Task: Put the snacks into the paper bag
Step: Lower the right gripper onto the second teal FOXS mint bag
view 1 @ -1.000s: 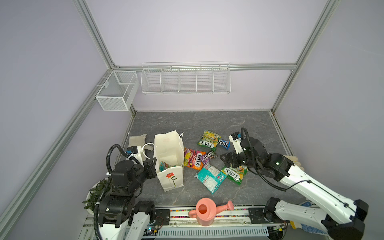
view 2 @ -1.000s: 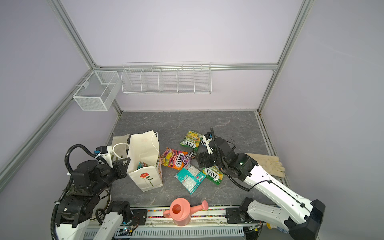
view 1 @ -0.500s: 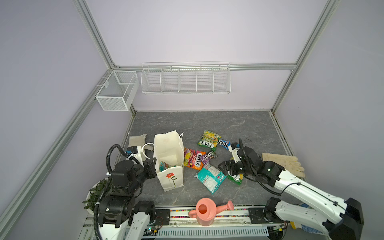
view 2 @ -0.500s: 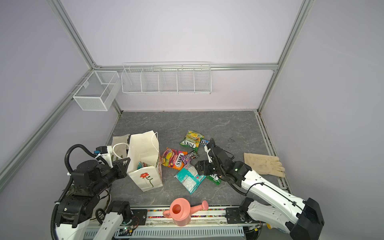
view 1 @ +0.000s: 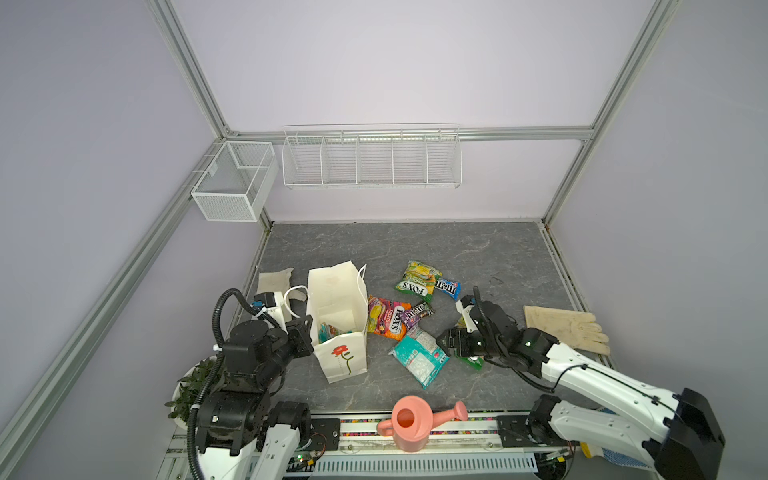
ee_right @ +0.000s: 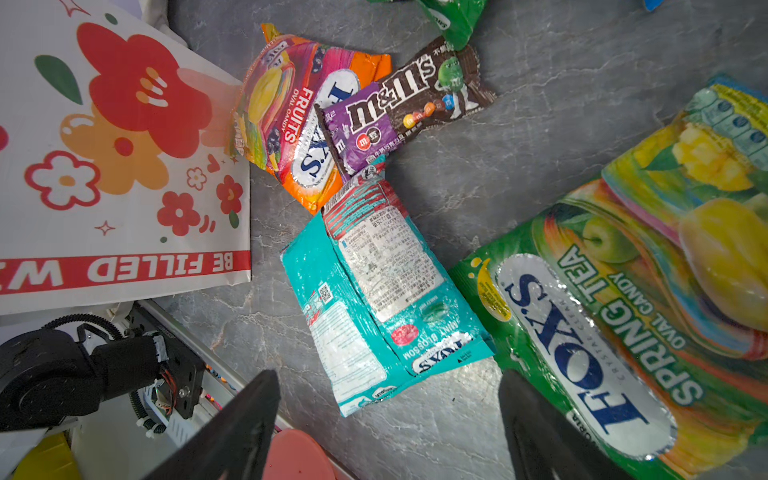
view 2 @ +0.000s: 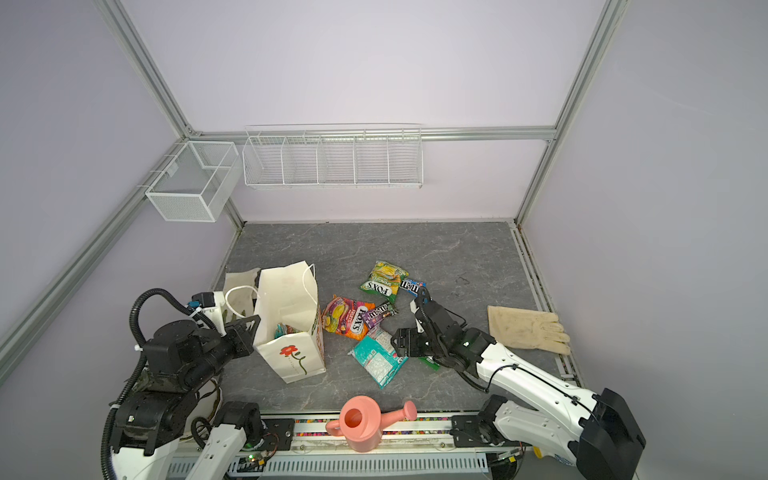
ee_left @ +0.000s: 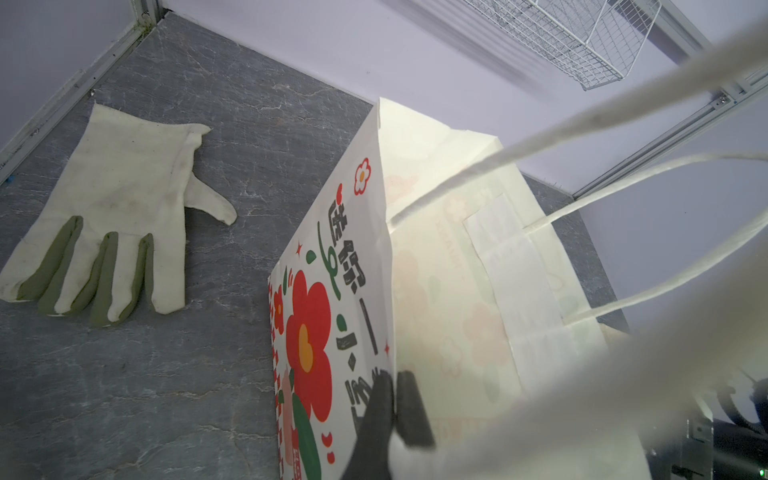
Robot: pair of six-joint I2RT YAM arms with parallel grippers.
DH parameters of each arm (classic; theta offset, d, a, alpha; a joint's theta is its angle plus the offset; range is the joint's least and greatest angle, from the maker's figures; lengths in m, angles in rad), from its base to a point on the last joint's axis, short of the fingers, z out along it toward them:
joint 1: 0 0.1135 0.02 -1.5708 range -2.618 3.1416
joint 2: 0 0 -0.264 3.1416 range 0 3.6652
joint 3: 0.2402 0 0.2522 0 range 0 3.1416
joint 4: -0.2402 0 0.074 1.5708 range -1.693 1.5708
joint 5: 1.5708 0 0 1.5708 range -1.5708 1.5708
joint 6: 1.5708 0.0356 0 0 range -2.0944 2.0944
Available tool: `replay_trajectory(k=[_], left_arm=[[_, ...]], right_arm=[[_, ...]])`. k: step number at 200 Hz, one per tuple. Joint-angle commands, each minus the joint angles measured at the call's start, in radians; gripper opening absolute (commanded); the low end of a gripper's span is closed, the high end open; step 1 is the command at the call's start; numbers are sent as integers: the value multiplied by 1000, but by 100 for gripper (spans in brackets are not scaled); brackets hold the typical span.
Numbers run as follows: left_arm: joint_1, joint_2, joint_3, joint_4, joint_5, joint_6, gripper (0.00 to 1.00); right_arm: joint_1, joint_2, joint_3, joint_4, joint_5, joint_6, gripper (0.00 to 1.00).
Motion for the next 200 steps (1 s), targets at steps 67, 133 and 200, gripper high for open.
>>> replay_trajectory(k=[67, 133, 200], left_arm=[[-11, -12, -7, -5, -16, 0, 0], [-14, -15, -7, -6, -19, 0, 0], [-14, -16, -7, -5, -19, -1, 0]], right_arm=[[-48, 81, -81, 135, -71, 56, 84], [-89, 120, -126, 197, -113, 73, 84], [-101, 197, -134, 252, -140, 81, 83]])
